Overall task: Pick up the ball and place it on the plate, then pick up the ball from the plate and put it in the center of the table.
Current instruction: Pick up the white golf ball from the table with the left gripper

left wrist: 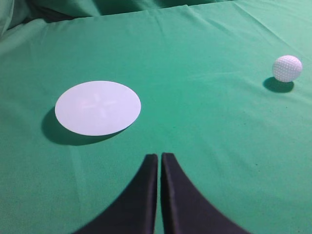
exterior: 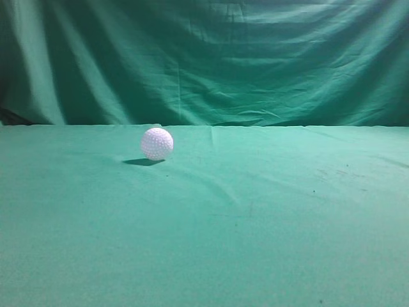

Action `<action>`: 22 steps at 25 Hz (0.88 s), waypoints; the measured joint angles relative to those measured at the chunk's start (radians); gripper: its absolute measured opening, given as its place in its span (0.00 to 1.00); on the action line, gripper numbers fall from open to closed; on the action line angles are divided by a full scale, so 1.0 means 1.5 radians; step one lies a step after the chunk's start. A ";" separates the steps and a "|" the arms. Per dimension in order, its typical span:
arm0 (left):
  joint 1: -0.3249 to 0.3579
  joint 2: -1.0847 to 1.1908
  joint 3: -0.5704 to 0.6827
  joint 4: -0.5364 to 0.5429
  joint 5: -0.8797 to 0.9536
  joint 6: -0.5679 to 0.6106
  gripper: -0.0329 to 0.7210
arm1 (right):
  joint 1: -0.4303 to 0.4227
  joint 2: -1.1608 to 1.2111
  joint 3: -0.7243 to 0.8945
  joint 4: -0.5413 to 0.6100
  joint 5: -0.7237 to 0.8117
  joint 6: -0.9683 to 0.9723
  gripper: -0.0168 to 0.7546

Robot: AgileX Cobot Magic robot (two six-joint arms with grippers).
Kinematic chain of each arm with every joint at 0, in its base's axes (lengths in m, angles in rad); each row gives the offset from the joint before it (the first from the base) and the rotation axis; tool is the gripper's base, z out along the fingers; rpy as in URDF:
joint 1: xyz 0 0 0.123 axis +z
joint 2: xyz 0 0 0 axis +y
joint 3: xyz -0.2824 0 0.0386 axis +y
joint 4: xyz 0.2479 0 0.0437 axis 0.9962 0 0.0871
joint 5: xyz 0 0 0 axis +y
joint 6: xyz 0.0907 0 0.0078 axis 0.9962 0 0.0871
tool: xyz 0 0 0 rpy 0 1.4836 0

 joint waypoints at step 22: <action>0.000 0.000 0.000 0.000 -0.001 0.000 0.04 | 0.000 0.000 0.000 0.000 0.000 0.000 0.02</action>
